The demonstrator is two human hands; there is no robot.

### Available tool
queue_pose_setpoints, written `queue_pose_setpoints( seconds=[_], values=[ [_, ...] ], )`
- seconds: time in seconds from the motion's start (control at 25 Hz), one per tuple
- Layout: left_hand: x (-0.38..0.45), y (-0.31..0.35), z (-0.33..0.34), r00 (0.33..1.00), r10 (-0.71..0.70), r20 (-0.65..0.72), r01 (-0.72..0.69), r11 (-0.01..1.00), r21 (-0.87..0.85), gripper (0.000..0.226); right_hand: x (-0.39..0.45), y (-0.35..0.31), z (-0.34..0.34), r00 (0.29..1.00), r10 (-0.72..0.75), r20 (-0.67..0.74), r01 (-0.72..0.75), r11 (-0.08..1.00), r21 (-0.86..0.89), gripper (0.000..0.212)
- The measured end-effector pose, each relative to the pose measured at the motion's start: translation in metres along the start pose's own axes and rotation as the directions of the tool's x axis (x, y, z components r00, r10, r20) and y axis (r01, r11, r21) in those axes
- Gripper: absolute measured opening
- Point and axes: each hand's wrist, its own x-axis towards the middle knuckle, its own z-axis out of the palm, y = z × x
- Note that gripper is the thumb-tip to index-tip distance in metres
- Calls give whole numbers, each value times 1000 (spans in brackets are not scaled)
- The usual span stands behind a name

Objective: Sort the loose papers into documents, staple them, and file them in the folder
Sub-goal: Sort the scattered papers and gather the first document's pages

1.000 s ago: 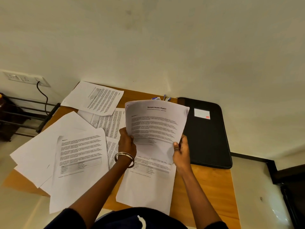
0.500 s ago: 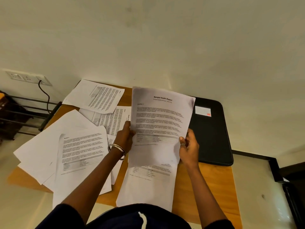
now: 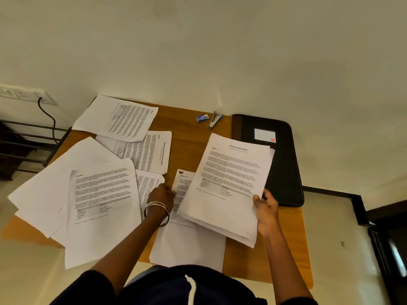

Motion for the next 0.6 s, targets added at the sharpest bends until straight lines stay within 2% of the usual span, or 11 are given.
queue_pose_setpoints(
  seconds=[0.08,0.2,0.28,0.44,0.6],
  values=[
    [-8,-13,13,1000,16,19,-21,950,311,47,0,4,-11,998,49,-40,-46,997,62,29],
    [-20,-19,29,999,-15,42,-5,903,429,66,-5,4,-22,995,84,-47,-74,981,177,30],
    [-19,-20,34,998,-54,38,38,936,351,67,-8,2,-28,995,96,-35,-85,970,227,32],
    [-17,-26,36,996,-81,34,81,997,16,53,-9,3,-39,994,109,-18,-100,957,274,36],
    [-21,-28,35,994,-106,26,106,994,3,47,-6,1,-42,995,98,0,-95,960,262,38]
  ],
)
